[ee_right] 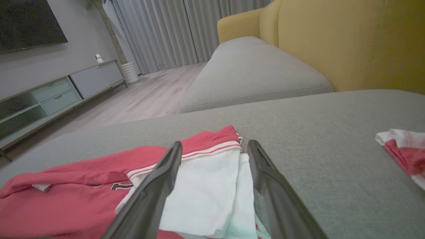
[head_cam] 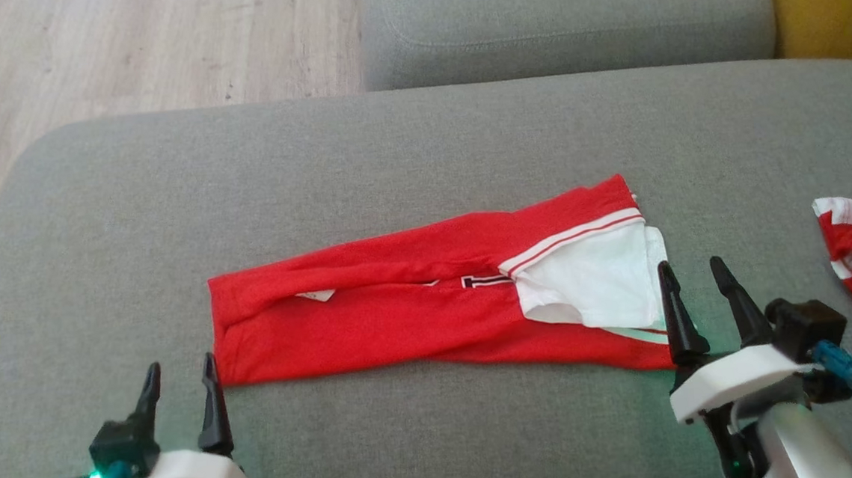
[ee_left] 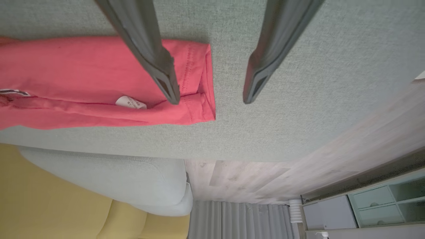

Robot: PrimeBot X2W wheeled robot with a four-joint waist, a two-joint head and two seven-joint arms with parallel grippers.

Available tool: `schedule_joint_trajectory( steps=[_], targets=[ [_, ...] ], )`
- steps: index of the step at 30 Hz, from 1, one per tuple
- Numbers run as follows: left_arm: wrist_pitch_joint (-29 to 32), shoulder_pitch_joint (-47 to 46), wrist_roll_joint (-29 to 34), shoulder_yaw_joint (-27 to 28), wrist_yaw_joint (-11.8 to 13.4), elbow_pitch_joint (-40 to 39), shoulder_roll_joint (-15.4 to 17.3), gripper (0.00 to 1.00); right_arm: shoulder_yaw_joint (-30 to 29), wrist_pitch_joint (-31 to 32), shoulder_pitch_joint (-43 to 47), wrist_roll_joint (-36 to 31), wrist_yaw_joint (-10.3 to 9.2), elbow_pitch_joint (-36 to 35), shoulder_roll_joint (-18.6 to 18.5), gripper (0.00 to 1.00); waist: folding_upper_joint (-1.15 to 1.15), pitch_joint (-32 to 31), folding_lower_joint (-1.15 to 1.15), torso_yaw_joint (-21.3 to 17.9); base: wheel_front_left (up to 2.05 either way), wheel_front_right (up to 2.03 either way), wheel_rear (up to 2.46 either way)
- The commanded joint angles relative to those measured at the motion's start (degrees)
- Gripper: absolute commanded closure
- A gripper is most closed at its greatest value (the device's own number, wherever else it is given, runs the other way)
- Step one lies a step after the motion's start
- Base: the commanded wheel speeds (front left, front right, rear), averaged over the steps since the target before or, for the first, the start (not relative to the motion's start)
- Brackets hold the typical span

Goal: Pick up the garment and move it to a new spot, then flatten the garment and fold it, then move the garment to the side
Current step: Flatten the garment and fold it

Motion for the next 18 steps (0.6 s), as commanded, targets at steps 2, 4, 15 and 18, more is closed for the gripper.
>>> schedule_joint_trajectory(
  steps=[2,4,15,18],
  targets=[
    [-0.55,-0.46,0.96,3.95,0.11,-3.75,-0.42,0.00,0.44,-0.62,-0.93,-2.04,-0.30,-1.94,0.59,0.00,0.00,-0.80,0.01,0.26,0.00,0.00,0.00],
    [-0.55,1.09,1.32,5.80,-0.30,-5.39,-1.52,0.00,0.00,-0.62,-0.54,-3.24,-0.30,-1.63,0.92,0.00,0.00,-1.29,0.01,0.27,0.00,0.00,0.00],
    [-0.55,5.70,4.04,9.57,-3.15,-9.90,-5.29,0.00,-0.83,-0.62,0.02,-4.09,-0.30,0.95,1.41,0.00,0.00,-1.63,0.01,0.59,0.00,0.00,0.00],
    [-0.55,5.36,4.60,9.48,-3.79,-10.02,-5.58,0.00,-0.72,-0.62,-1.50,-4.26,-0.30,3.07,1.42,0.00,0.00,-0.73,0.01,1.07,0.00,0.00,0.00]
  ],
)
